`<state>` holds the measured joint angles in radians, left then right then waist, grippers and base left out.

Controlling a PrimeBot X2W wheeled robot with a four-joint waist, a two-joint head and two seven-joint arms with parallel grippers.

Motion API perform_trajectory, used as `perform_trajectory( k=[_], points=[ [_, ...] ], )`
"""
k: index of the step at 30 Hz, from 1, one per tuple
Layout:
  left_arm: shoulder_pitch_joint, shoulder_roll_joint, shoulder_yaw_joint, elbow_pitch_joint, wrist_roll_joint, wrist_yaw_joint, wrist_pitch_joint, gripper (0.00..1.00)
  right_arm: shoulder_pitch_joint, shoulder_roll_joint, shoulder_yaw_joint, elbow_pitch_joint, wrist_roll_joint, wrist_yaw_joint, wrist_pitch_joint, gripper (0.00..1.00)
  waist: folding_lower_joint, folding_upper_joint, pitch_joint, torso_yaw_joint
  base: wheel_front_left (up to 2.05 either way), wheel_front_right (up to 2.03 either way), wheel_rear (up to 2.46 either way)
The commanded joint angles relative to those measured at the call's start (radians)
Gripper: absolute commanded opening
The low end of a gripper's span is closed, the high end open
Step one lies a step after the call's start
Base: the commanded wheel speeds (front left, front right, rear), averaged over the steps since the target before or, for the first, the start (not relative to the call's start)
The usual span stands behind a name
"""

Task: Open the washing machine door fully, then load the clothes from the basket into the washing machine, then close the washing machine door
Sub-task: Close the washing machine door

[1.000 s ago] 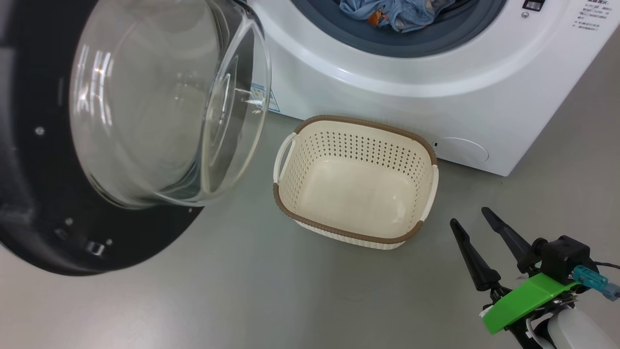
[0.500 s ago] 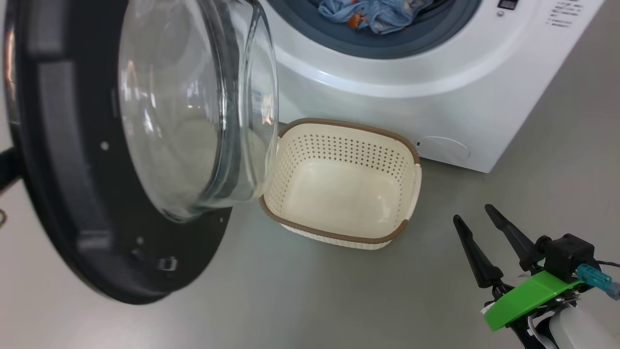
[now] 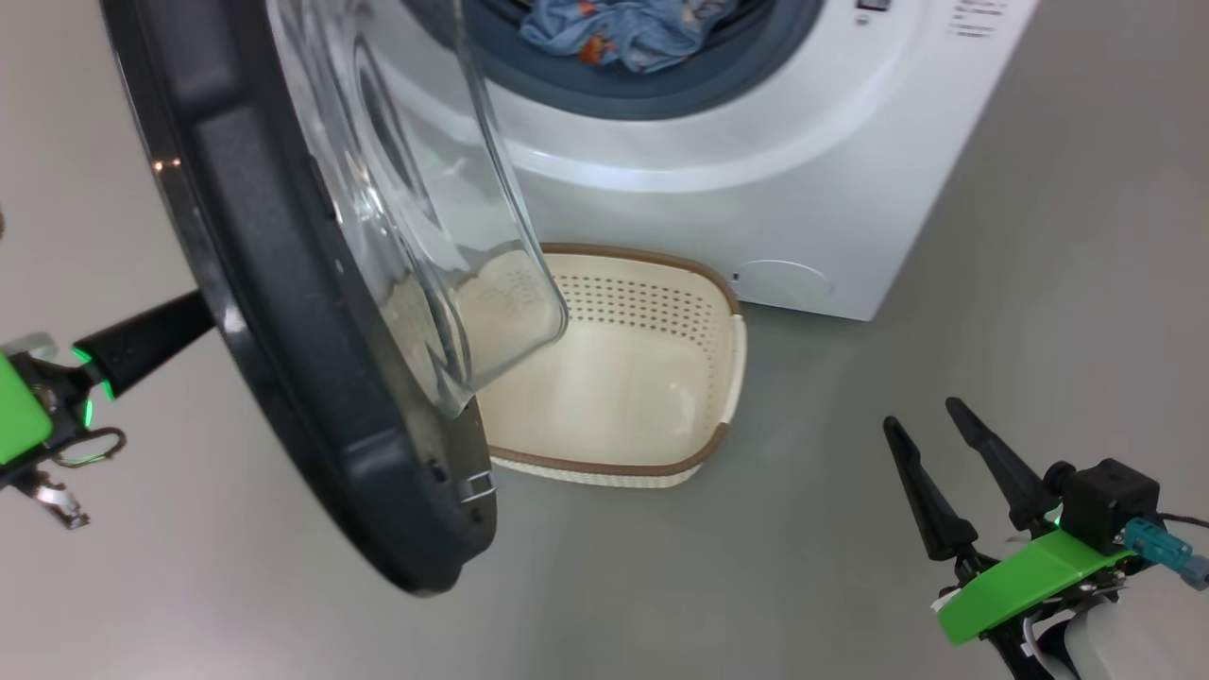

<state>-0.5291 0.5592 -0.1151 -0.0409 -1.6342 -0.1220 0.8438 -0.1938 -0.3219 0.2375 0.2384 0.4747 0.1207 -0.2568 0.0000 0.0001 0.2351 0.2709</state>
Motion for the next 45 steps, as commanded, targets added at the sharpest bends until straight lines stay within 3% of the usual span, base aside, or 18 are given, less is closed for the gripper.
perform_trajectory(
  k=[1,24,34,45],
  points=[
    [-0.043,0.029,0.037,-0.042,0.008,-0.009,0.009,0.00,0.021,0.002,0.013,-0.026,-0.013,0.010,-0.005,1.00,0.0000,-0.0001,-0.003,-0.049,0.00,0.00,0.00],
    [-0.239,-0.105,-0.017,0.061,0.105,-0.009,-0.085,0.00,-0.015,0.062,-0.028,-0.041,-0.022,0.010,-0.005,1.00,0.0000,-0.0001,0.057,-0.279,0.00,0.00,0.00],
    [-0.284,-0.118,-0.046,0.115,0.133,-0.009,-0.147,0.00,-0.027,0.078,-0.040,-0.039,-0.028,0.010,-0.005,1.00,0.0000,-0.0001,0.062,-0.294,0.00,0.00,0.00],
    [-0.190,-0.088,-0.049,0.085,0.109,-0.009,-0.171,0.00,-0.016,0.070,-0.046,-0.037,-0.029,0.010,-0.005,1.00,0.0000,-0.0001,0.032,-0.245,0.00,0.00,0.00]
  ],
)
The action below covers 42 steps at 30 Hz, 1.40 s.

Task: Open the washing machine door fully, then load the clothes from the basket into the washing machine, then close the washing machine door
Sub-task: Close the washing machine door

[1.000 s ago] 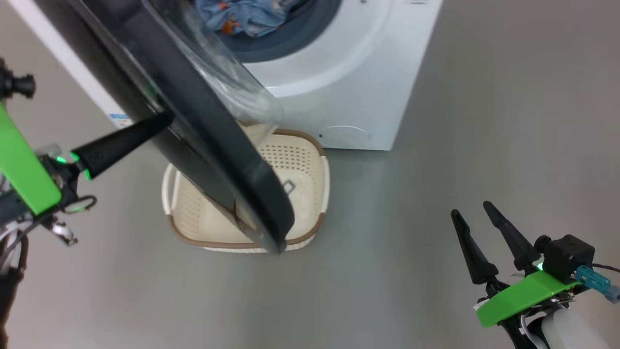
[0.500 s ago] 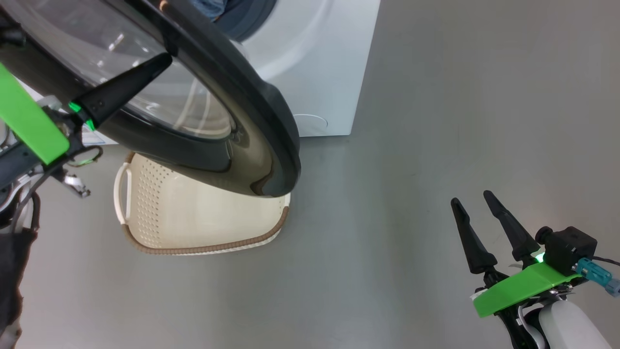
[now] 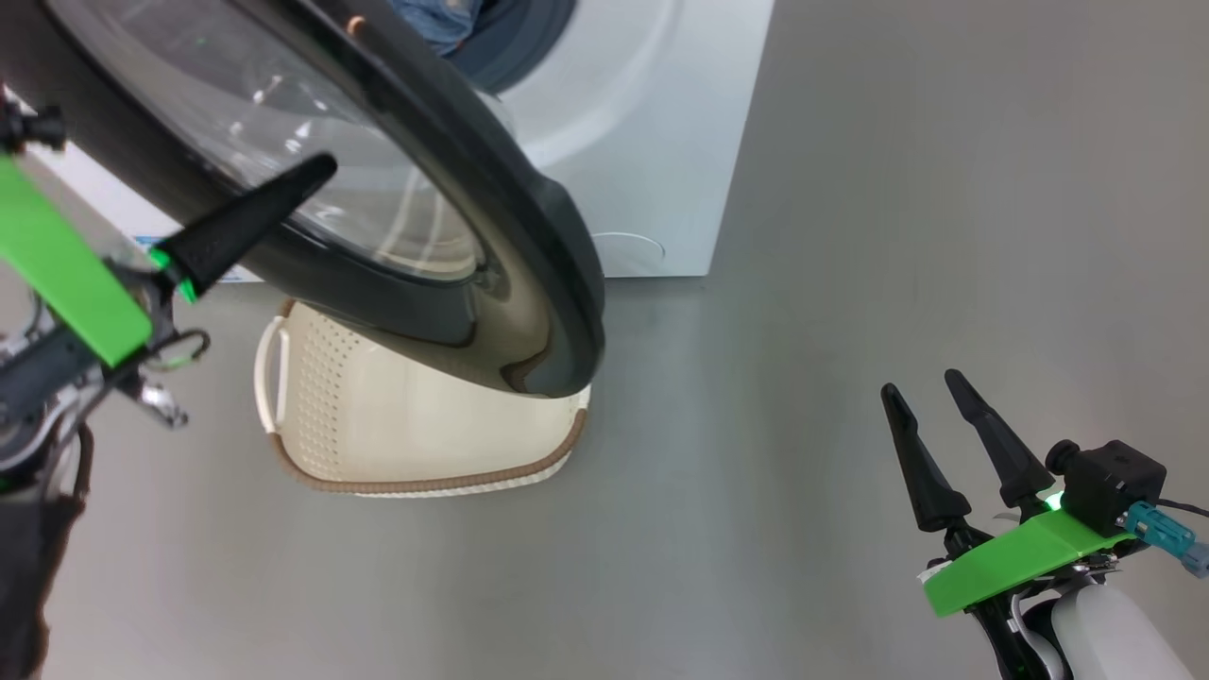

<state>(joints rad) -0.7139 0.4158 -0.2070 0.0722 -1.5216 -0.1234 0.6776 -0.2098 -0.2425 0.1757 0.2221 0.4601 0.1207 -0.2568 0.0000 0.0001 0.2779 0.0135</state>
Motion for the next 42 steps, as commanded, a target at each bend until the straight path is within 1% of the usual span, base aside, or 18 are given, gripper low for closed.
perform_trajectory(
  k=[1,6,7,8,9,10,11,12,13,14,19,26,32,34,37,38,42],
  points=[
    [0.011,0.059,0.047,-0.032,-0.005,-0.007,-0.011,0.00,0.002,-0.010,0.016,-0.020,-0.014,0.010,-0.005,1.00,0.0000,-0.0001,-0.015,0.017,0.00,0.00,0.00],
    [0.097,0.078,0.067,-0.043,-0.009,-0.007,-0.046,0.00,0.010,-0.016,0.016,-0.015,-0.013,0.010,-0.005,1.00,0.0000,-0.0001,-0.034,0.039,0.00,0.00,0.00],
    [0.117,0.078,0.070,-0.044,-0.009,-0.007,-0.057,0.05,0.013,-0.017,0.015,-0.013,-0.013,0.010,-0.005,1.00,0.0000,-0.0001,-0.039,0.043,0.00,0.00,0.00],
    [0.138,0.080,0.073,-0.045,-0.006,-0.007,-0.068,0.13,0.015,-0.018,0.015,-0.012,-0.012,0.010,-0.005,1.00,0.0000,-0.0001,-0.044,0.045,0.00,0.00,0.00],
    [0.158,0.082,0.072,-0.044,0.000,-0.007,-0.078,0.17,0.018,-0.020,0.014,-0.011,-0.011,0.010,-0.005,1.00,0.0000,-0.0001,-0.049,0.049,0.00,0.00,0.00],
    [0.179,0.083,0.071,-0.042,0.004,-0.007,-0.090,0.33,0.022,-0.021,0.013,-0.009,-0.011,0.010,-0.005,1.00,0.0000,-0.0001,-0.055,0.053,0.00,0.00,0.00],
    [0.199,0.083,0.072,-0.038,0.008,-0.007,-0.103,0.45,0.026,-0.022,0.013,-0.008,-0.010,0.010,-0.005,1.00,0.0000,-0.0001,-0.060,0.055,0.00,0.00,0.00],
    [0.218,0.083,0.072,-0.034,0.010,-0.007,-0.116,0.62,0.030,-0.024,0.013,-0.007,-0.009,0.010,-0.005,1.00,0.0000,-0.0001,-0.066,0.058,0.00,0.00,0.00],
    [0.238,0.083,0.073,-0.030,0.010,-0.007,-0.128,0.87,0.033,-0.026,0.013,-0.006,-0.009,0.010,-0.005,1.00,0.0000,-0.0001,-0.070,0.060,0.00,0.00,0.00],
    [0.256,0.082,0.074,-0.028,0.012,-0.007,-0.142,1.00,0.036,-0.028,0.013,-0.005,-0.008,0.010,-0.005,1.00,0.0000,-0.0001,-0.074,0.061,0.00,0.00,0.00],
    [0.347,0.087,0.064,-0.021,0.043,-0.007,-0.225,1.00,0.053,-0.040,0.012,0.000,-0.003,0.010,-0.005,1.00,0.0000,-0.0001,-0.095,0.064,0.00,0.00,0.00],
    [0.450,0.095,0.029,0.006,0.088,-0.007,-0.373,1.00,0.072,-0.050,0.004,0.011,0.003,0.010,-0.005,1.00,0.0000,-0.0001,-0.115,0.058,0.00,0.00,0.00],
    [0.501,0.106,-0.022,0.037,0.123,-0.007,-0.526,1.00,0.083,-0.054,0.003,0.021,0.006,0.010,-0.005,1.00,0.0000,-0.0001,-0.126,0.046,0.00,0.00,0.00],
    [0.515,0.116,-0.049,0.048,0.149,-0.007,-0.586,1.00,0.085,-0.055,0.003,0.024,0.006,0.010,-0.005,1.00,0.0000,-0.0001,-0.129,0.039,0.00,0.00,0.00],
    [0.529,0.123,-0.078,0.064,0.159,-0.007,-0.681,1.00,0.087,-0.056,0.003,0.026,0.007,0.010,-0.005,1.00,0.0000,-0.0001,-0.132,0.028,0.00,0.00,0.00],
    [0.529,0.123,-0.078,0.064,0.159,-0.007,-0.681,1.00,0.087,-0.056,0.003,0.026,0.007,0.010,-0.005,1.00,0.0000,-0.0001,-0.132,0.028,0.00,0.00,0.00],
    [0.547,0.143,-0.112,0.079,0.174,-0.007,-0.809,1.00,0.087,-0.057,0.001,0.027,0.007,0.010,-0.005,1.00,0.0000,-0.0001,-0.135,0.007,0.00,0.00,0.00]
  ],
)
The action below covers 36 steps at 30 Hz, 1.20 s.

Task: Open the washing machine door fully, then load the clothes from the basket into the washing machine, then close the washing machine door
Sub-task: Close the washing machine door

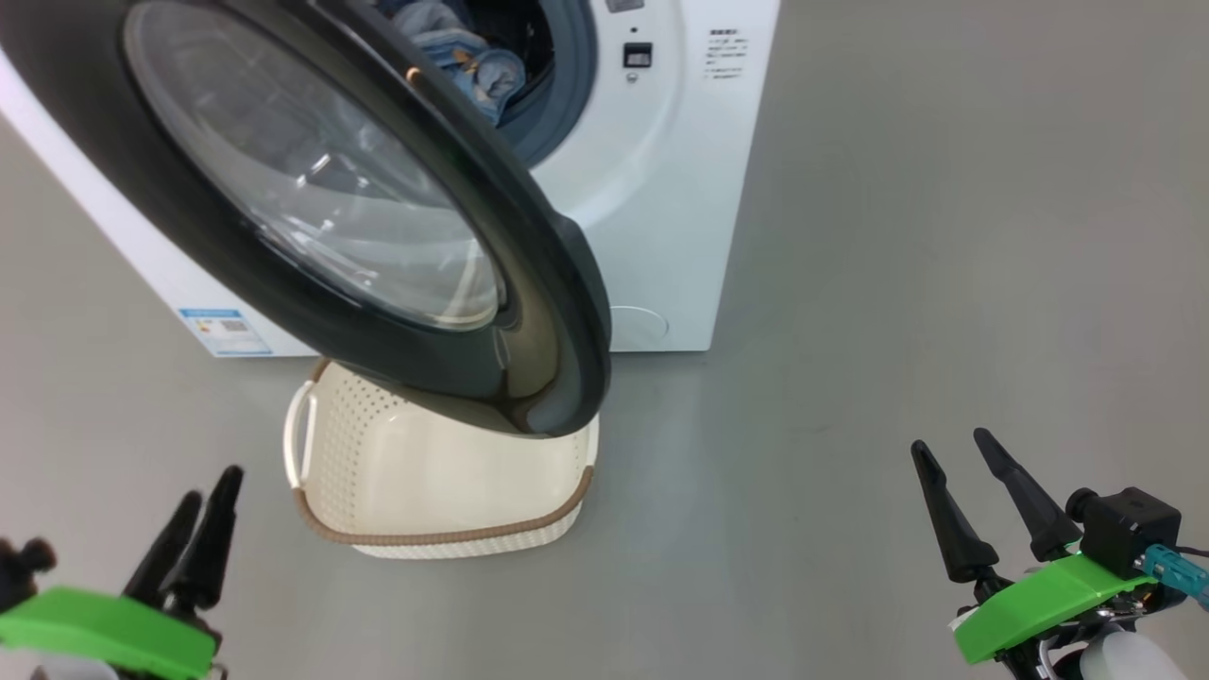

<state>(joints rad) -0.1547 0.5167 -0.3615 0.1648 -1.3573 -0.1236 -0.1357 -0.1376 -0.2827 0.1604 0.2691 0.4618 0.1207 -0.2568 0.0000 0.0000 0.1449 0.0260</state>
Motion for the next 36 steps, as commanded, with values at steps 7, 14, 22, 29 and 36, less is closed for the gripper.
perform_trajectory(
  k=[7,14,22,29,36],
  points=[
    [-0.011,0.048,0.026,0.060,0.151,-0.007,-0.125,1.00,0.016,-0.016,0.001,-0.025,0.005,0.010,-0.005,1.00,0.0000,0.0000,0.001,-0.035,0.00,0.00,0.00],
    [0.016,-0.057,0.195,0.049,0.402,-0.007,-0.126,1.00,0.013,-0.011,-0.012,-0.032,0.002,0.010,-0.005,1.00,0.0000,0.0000,0.007,-0.048,0.00,0.00,0.00],
    [0.091,-0.202,0.305,0.000,0.748,-0.007,-0.126,1.00,0.011,-0.007,-0.026,-0.038,0.001,0.010,-0.005,1.00,0.0000,0.0000,0.011,-0.062,0.00,0.00,0.00],
    [0.114,-0.291,0.362,0.009,0.859,-0.007,-0.126,1.00,0.013,-0.006,-0.035,-0.037,-0.001,0.010,-0.005,1.00,0.0000,0.0000,0.016,-0.060,0.00,0.00,0.00],
    [0.109,-0.321,0.383,0.022,0.896,-0.007,-0.126,1.00,0.011,0.000,-0.036,-0.033,-0.004,0.010,-0.005,1.00,0.0000,0.0000,0.019,-0.060,0.00,0.00,0.00]
  ],
)
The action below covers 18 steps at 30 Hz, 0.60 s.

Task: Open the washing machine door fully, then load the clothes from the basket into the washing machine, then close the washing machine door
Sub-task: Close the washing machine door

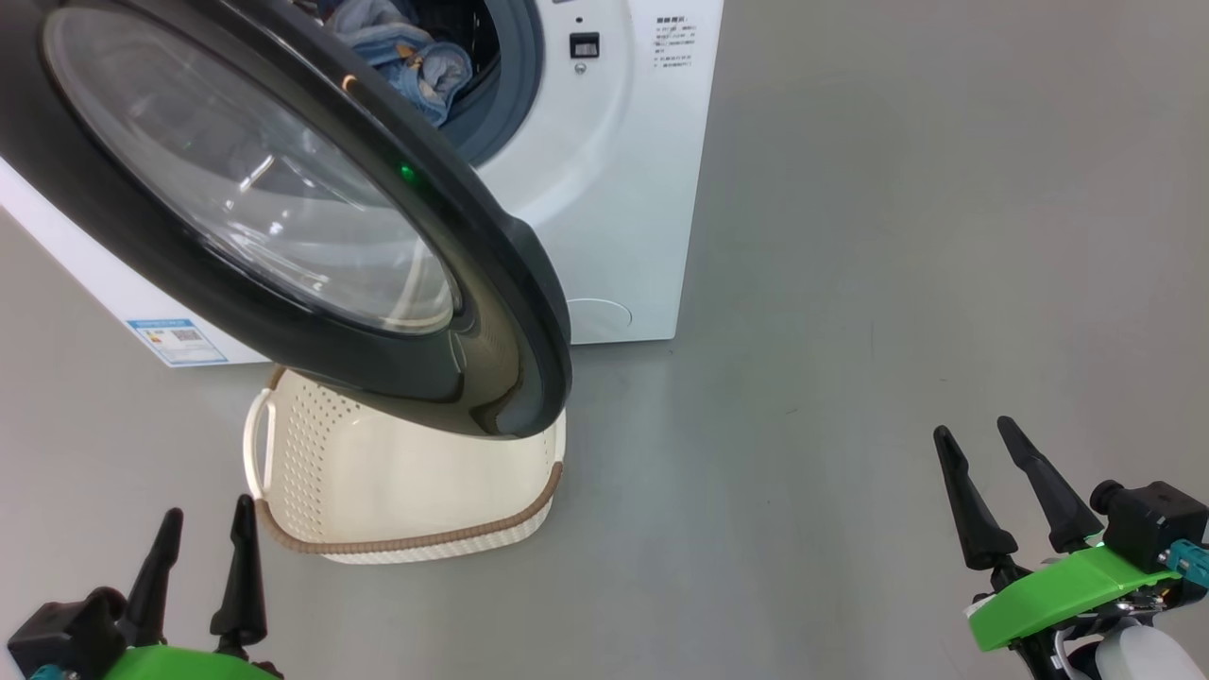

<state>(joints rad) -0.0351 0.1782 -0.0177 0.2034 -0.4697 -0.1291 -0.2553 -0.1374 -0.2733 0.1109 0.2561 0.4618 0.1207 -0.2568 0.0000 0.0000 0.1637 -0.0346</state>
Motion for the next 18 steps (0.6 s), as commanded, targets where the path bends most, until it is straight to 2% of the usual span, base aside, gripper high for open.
perform_trajectory(
  k=[1,12,13,14,16,17,18],
  points=[
    [-0.012,0.017,0.038,-0.016,0.008,-0.002,-0.006,1.00,0.010,-0.009,0.013,-0.020,-0.004,0.010,-0.005,1.00,0.0000,0.0000,0.001,0.000,0.00,0.00,0.00],
    [-0.019,0.012,0.039,-0.006,-0.006,-0.002,-0.006,1.00,0.004,-0.001,0.021,-0.023,-0.004,0.010,-0.005,1.00,0.0000,0.0000,-0.004,0.005,0.00,0.00,0.00],
    [-0.018,0.009,0.040,-0.006,-0.007,-0.002,-0.006,1.00,0.003,0.001,0.024,-0.024,-0.002,0.010,-0.005,0.85,0.0000,0.0000,-0.006,0.007,0.00,0.00,0.00],
    [-0.015,0.007,0.039,-0.007,-0.006,-0.002,-0.006,1.00,0.001,0.002,0.028,-0.025,0.000,0.010,-0.005,0.55,0.0000,0.0000,-0.008,0.009,0.00,0.00,0.00],
    [-0.012,0.000,0.037,-0.009,-0.005,-0.002,-0.006,1.00,-0.007,0.006,0.036,-0.026,0.004,0.010,-0.005,0.07,0.0000,0.0000,-0.009,0.015,0.00,0.00,0.00],
    [-0.011,-0.003,0.037,-0.010,-0.005,-0.002,-0.006,1.00,-0.013,0.009,0.040,-0.027,0.008,0.010,-0.005,0.00,0.0000,0.0000,-0.009,0.018,0.00,0.00,0.00],
    [-0.009,-0.006,0.036,-0.011,-0.004,-0.002,-0.006,1.00,-0.021,0.012,0.044,-0.028,0.012,0.010,-0.005,0.00,0.0000,0.0000,-0.010,0.021,0.00,0.00,0.00]
  ],
)
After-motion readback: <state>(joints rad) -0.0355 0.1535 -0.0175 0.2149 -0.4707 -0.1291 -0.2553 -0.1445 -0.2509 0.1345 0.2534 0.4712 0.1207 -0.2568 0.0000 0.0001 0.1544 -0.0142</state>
